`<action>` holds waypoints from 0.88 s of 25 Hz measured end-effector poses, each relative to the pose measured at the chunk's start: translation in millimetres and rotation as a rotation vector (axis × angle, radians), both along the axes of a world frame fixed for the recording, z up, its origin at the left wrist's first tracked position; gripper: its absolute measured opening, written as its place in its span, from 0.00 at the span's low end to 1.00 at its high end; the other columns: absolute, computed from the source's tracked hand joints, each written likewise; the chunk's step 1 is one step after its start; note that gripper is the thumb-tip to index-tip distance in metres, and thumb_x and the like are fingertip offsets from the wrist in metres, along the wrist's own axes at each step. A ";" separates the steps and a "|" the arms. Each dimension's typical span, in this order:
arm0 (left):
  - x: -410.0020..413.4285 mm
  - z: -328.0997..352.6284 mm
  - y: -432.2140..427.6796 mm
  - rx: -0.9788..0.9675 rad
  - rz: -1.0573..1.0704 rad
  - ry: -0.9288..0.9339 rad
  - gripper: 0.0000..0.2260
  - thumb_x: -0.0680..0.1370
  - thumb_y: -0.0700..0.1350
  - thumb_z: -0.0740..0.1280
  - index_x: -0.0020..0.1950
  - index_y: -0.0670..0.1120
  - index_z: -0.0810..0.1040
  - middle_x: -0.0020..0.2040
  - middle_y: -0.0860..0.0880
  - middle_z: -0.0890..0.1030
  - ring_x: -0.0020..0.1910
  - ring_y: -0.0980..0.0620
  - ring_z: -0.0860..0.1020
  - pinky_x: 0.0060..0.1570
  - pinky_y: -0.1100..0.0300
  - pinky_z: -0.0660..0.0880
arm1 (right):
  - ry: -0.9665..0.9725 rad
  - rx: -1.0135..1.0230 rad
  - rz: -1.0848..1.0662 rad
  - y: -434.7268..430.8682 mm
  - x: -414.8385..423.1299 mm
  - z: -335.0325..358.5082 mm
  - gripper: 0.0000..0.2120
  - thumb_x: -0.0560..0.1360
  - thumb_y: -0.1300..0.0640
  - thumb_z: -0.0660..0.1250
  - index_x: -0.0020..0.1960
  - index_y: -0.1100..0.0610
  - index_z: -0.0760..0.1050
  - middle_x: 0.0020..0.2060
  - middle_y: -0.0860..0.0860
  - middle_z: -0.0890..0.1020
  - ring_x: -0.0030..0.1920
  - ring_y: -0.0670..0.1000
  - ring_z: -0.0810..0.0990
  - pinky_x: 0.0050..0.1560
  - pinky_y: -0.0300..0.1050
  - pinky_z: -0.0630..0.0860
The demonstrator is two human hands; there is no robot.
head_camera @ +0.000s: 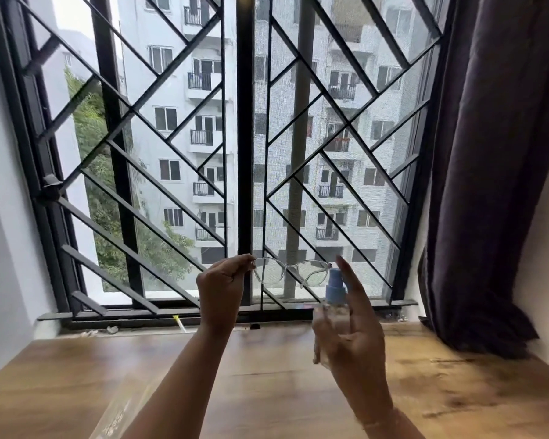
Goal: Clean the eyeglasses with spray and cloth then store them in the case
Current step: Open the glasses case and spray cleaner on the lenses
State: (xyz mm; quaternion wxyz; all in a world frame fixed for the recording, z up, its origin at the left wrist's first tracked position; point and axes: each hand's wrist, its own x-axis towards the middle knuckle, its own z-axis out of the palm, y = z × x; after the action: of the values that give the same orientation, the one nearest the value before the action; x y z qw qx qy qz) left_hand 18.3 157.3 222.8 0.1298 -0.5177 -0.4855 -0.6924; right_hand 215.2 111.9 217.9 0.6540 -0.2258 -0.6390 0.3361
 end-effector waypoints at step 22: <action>16.6 9.5 -0.3 0.098 0.024 -0.006 0.07 0.70 0.41 0.67 0.43 0.42 0.84 0.41 0.48 0.84 0.44 0.61 0.79 0.45 0.75 0.73 | -0.300 0.430 -0.451 17.3 -47.8 1.3 0.32 0.65 0.65 0.76 0.64 0.51 0.67 0.45 0.55 0.80 0.41 0.48 0.77 0.39 0.39 0.76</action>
State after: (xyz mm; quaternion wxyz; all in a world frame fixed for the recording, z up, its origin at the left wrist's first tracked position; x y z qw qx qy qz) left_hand 34.9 156.9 232.4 0.1619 -0.5027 -0.4575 -0.7154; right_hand 167.4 129.2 219.1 0.6432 -0.2652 -0.7183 0.0038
